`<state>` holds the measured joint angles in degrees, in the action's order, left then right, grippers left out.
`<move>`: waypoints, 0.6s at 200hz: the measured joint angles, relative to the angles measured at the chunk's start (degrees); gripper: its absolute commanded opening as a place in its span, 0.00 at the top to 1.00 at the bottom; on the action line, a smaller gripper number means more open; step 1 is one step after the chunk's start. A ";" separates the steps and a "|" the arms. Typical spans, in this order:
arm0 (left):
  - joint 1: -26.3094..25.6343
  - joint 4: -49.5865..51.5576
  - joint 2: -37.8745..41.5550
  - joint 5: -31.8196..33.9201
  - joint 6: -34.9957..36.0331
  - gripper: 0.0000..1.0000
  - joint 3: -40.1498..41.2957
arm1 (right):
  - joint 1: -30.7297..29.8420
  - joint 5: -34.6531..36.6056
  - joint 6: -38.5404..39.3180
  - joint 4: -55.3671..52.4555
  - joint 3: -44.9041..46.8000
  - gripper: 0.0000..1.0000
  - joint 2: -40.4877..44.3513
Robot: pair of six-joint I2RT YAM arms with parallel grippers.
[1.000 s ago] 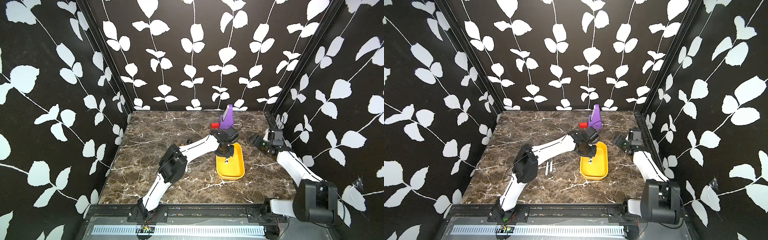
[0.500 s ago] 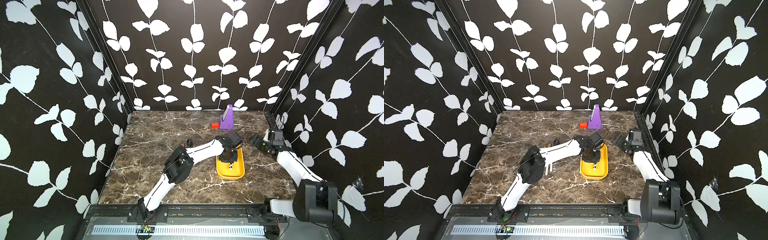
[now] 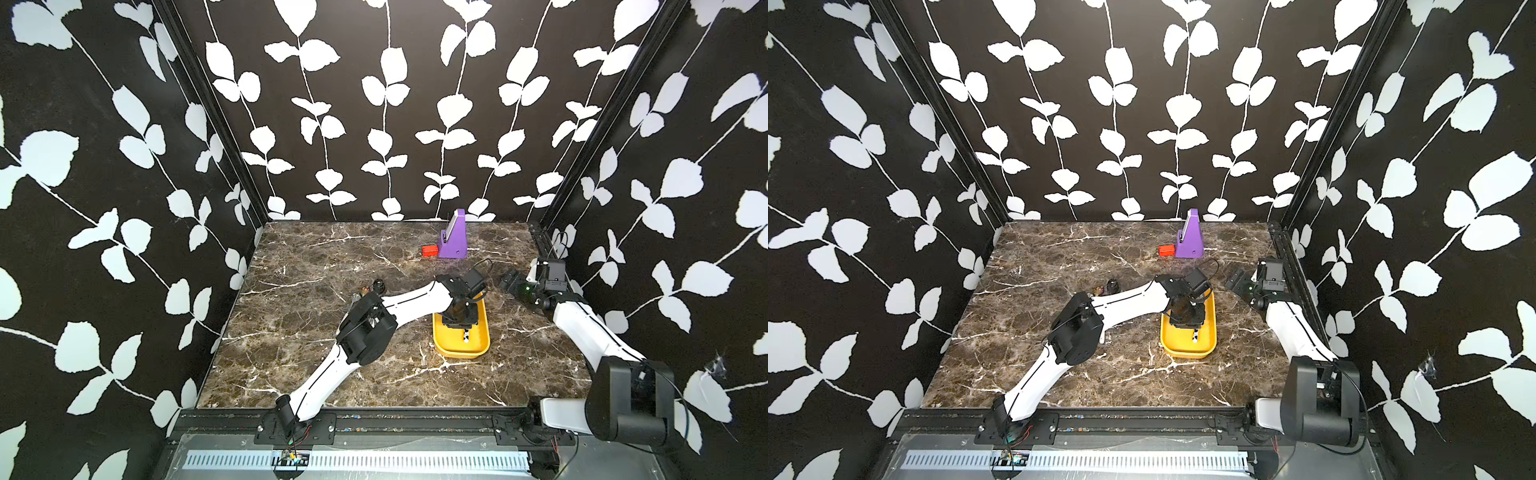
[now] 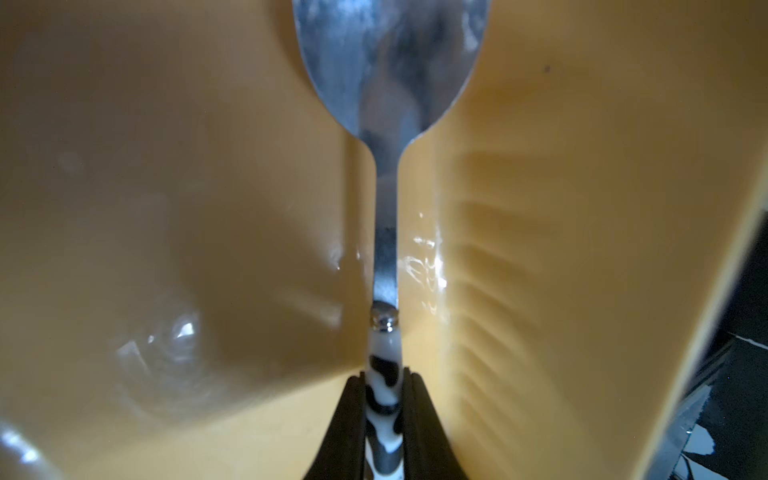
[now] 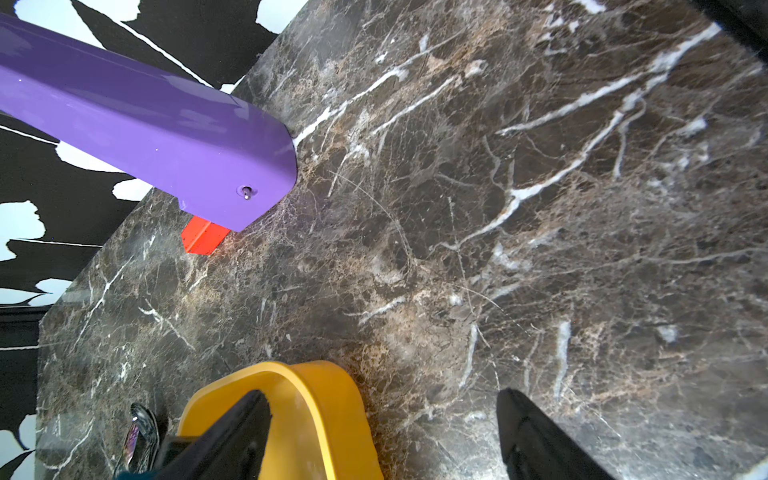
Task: Put the spoon into the storage box
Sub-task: Place the spoon in the storage box.
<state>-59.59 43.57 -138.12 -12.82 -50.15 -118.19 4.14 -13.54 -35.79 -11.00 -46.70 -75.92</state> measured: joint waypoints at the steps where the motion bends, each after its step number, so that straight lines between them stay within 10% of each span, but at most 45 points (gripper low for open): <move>1: 0.00 -0.02 -0.02 -0.07 0.00 1.00 0.00 | 0.00 -0.04 0.00 0.00 0.00 0.13 -0.02; 120: 0.28 -2.03 -1.01 -3.19 -1.38 0.76 -0.02 | 0.00 -0.70 -0.24 0.02 0.00 0.13 -0.96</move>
<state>-59.31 41.54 -139.13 -16.01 -51.53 -118.21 4.14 -14.24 -36.03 -10.98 -46.70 -76.88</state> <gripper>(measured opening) 0.221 0.867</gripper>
